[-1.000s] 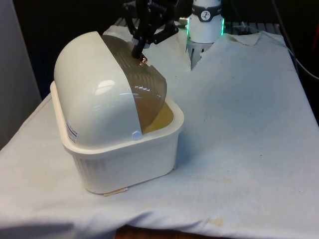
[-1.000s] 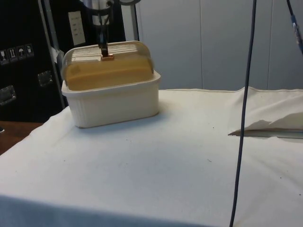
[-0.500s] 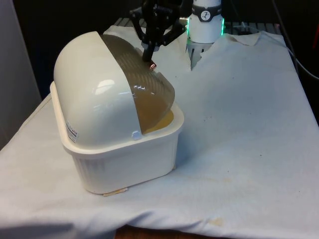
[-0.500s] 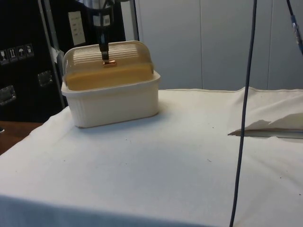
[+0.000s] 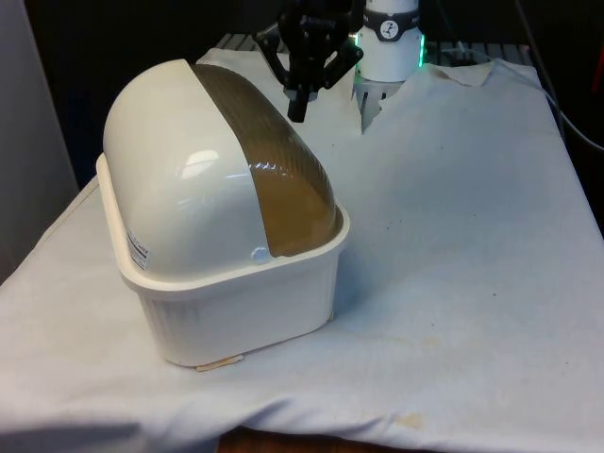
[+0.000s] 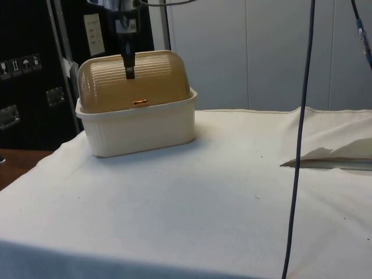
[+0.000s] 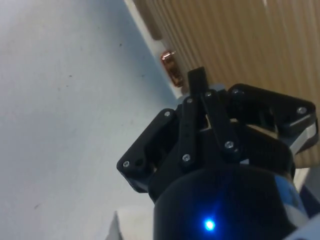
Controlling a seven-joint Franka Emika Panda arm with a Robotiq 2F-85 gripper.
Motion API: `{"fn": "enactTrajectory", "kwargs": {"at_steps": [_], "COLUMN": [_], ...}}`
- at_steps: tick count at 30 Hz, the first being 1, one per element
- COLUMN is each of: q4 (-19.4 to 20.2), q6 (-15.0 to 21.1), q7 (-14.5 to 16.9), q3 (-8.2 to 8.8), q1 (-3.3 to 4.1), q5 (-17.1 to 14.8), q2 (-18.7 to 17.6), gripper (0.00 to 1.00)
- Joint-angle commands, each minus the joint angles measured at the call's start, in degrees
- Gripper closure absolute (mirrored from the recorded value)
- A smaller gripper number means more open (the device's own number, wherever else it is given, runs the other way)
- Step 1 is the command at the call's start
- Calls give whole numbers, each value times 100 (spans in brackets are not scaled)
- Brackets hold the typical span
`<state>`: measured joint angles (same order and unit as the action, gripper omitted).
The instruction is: Open the lid, then close it.
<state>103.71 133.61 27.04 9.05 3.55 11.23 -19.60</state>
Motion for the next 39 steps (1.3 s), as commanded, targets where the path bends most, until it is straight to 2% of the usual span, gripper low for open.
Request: {"fn": "enactTrajectory", "kwargs": {"at_steps": [1,2,9,10,11,18,19,20,25,30,39], "q4": [0,-6,-11,-11,-11,97,23,120,281,332,481], "q6": [-17,-115,-350,-292,-378,-602,-579,-630,-751,-802,-968], "q7": [52,183,539,481,573,682,630,693,693,642,395], "q3": [0,-57,-86,-46,-92,-155,-120,-160,-178,-160,-155], "q1": [0,-29,-23,0,-23,-6,6,-6,0,6,-6], "q5": [-52,-206,-653,-579,-699,-1043,-945,-1083,-1249,-1261,-1398], "q2": [0,11,23,6,23,138,69,155,309,378,561], "gripper": [100,100,100,100,100,100,100,100,100,100,100]}}
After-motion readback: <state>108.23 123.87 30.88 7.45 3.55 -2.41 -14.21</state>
